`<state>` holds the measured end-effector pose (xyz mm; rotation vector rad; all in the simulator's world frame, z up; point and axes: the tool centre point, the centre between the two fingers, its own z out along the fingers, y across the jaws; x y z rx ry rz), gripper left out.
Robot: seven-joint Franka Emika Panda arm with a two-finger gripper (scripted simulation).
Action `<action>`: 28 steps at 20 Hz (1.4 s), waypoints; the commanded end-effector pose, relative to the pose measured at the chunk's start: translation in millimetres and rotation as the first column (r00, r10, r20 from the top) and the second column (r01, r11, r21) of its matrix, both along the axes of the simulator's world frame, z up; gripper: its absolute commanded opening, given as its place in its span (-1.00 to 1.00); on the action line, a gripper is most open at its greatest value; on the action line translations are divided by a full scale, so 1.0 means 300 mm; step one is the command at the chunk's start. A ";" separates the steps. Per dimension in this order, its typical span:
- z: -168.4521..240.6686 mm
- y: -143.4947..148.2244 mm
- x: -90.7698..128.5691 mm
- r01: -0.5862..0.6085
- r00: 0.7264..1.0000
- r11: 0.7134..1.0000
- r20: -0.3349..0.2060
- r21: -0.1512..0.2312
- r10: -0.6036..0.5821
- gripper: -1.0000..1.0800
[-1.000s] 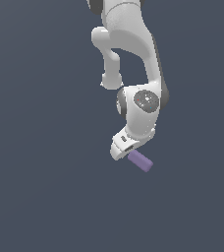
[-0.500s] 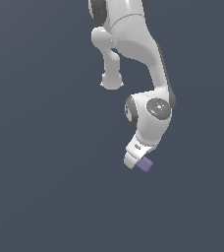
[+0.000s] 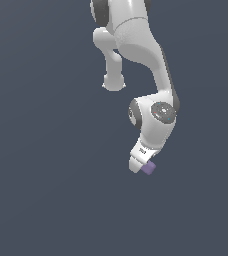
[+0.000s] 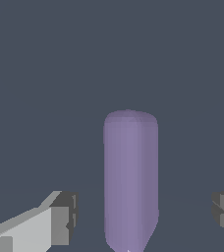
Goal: Pick up the object and move it to a goal position.
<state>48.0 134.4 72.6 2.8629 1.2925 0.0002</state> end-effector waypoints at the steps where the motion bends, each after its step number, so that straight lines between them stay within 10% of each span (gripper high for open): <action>1: -0.022 -0.001 -0.001 0.000 1.000 1.000 -0.001 0.000 0.000 0.92; 14: -0.159 0.002 0.000 -0.006 1.000 1.000 0.000 0.000 0.006 0.92; 15: -0.159 0.002 0.000 -0.006 1.000 1.000 0.000 0.000 0.006 -1.00; 28: -0.157 0.000 -0.003 -0.006 1.000 1.000 0.000 0.000 0.006 -1.00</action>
